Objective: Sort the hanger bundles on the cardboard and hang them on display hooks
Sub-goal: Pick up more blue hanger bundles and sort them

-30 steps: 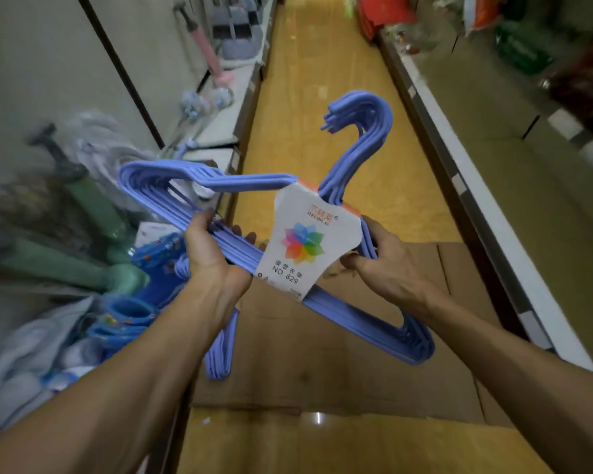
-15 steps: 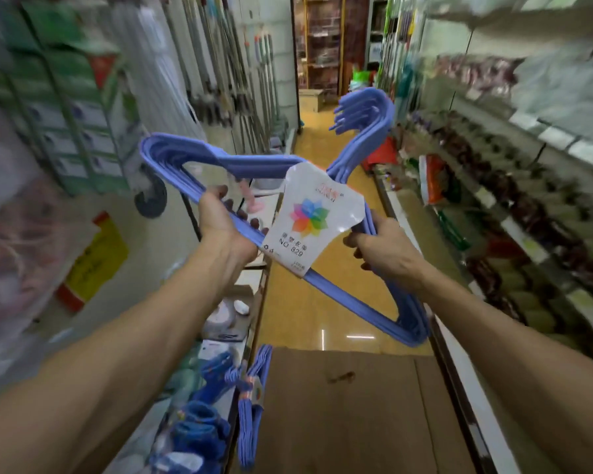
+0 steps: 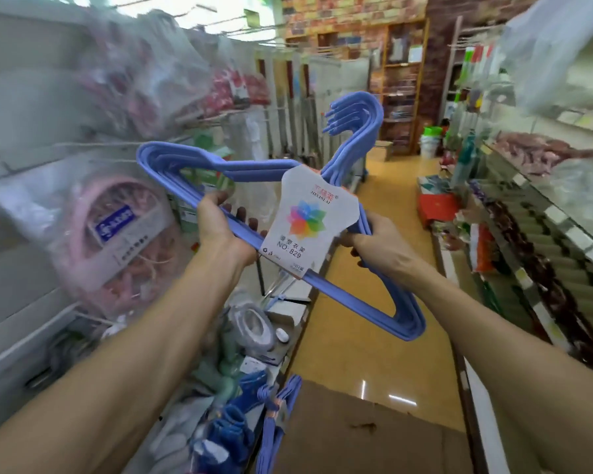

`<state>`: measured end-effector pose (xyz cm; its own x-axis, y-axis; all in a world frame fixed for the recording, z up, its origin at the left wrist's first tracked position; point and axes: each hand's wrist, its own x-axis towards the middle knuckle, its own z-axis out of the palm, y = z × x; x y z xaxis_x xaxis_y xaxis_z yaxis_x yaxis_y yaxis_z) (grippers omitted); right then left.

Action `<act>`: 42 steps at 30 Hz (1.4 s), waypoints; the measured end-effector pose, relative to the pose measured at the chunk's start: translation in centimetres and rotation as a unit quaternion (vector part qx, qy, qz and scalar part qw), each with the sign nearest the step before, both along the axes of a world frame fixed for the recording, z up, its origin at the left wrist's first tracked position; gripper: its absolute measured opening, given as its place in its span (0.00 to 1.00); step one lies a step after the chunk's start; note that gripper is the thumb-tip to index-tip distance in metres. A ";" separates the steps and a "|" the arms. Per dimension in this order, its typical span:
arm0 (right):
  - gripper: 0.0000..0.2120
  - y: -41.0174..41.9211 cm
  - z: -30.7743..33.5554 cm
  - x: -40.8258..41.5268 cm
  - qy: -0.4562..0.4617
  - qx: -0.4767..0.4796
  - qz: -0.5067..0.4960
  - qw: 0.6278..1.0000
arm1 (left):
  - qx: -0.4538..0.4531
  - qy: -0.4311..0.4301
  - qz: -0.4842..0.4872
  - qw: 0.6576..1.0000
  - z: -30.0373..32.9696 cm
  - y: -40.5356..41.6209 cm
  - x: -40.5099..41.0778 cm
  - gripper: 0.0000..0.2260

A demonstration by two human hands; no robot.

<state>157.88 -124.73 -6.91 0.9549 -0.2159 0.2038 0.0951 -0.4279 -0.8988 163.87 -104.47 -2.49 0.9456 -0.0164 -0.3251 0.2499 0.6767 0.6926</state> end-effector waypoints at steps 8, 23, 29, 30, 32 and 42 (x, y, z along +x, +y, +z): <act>0.13 4.3 2.9 -2.2 -0.031 -0.033 0.129 0.991 | -0.034 -0.085 0.110 0.990 3.6 4.7 -10.3 0.13; 0.21 21.6 5.6 -8.8 -0.091 0.021 0.369 0.925 | -0.012 -0.101 0.342 0.934 6.2 20.0 -26.6 0.11; 0.24 29.9 6.4 -15.5 -0.111 0.034 0.459 0.881 | -0.008 -0.110 0.424 0.899 6.2 27.2 -35.2 0.07; 0.24 31.1 6.3 -16.7 -0.111 0.033 0.469 0.875 | -0.011 -0.112 0.434 0.894 6.2 28.2 -36.7 0.07; 0.28 33.5 6.1 -18.7 -0.110 0.032 0.488 0.865 | -0.013 -0.112 0.454 0.884 6.1 29.9 -39.6 0.07; 0.24 41.3 5.0 -27.3 -0.085 -0.016 0.551 0.830 | -0.040 -0.125 0.515 0.847 2.6 36.3 -50.8 0.07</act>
